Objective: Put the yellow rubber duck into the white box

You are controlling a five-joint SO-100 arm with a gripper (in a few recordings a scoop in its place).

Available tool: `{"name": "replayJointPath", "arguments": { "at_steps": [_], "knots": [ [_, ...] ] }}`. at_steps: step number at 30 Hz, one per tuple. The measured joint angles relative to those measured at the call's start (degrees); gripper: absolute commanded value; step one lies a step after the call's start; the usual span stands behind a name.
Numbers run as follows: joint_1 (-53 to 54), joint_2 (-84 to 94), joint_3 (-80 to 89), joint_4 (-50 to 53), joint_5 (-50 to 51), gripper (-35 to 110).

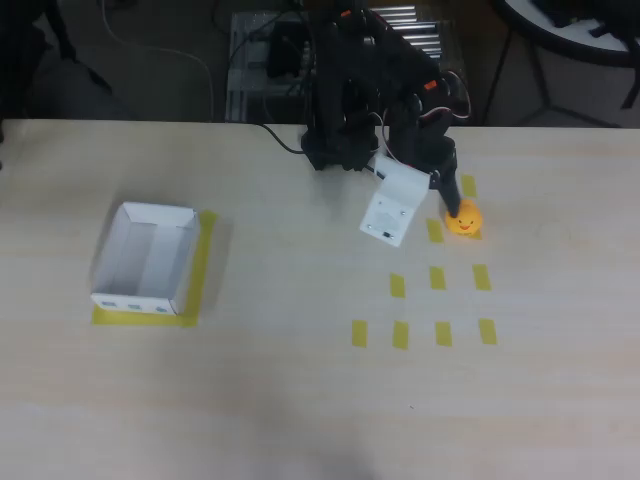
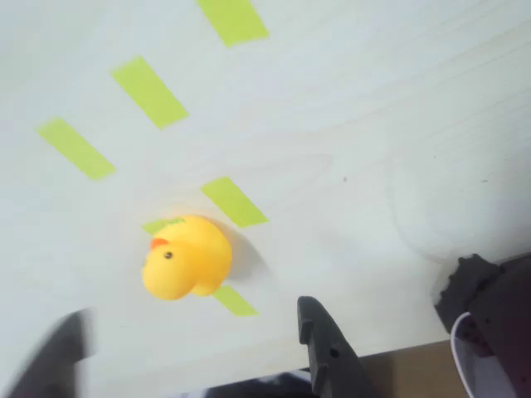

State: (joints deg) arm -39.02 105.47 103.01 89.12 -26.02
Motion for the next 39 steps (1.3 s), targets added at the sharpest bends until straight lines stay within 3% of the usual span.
{"name": "replayJointPath", "arguments": {
  "at_steps": [15, 39],
  "knots": [
    [-14.33, -11.6, -0.62, -3.25, -0.26, 57],
    [-15.12, -27.6, -1.76, -12.22, 0.26, 57]
  ]
}}
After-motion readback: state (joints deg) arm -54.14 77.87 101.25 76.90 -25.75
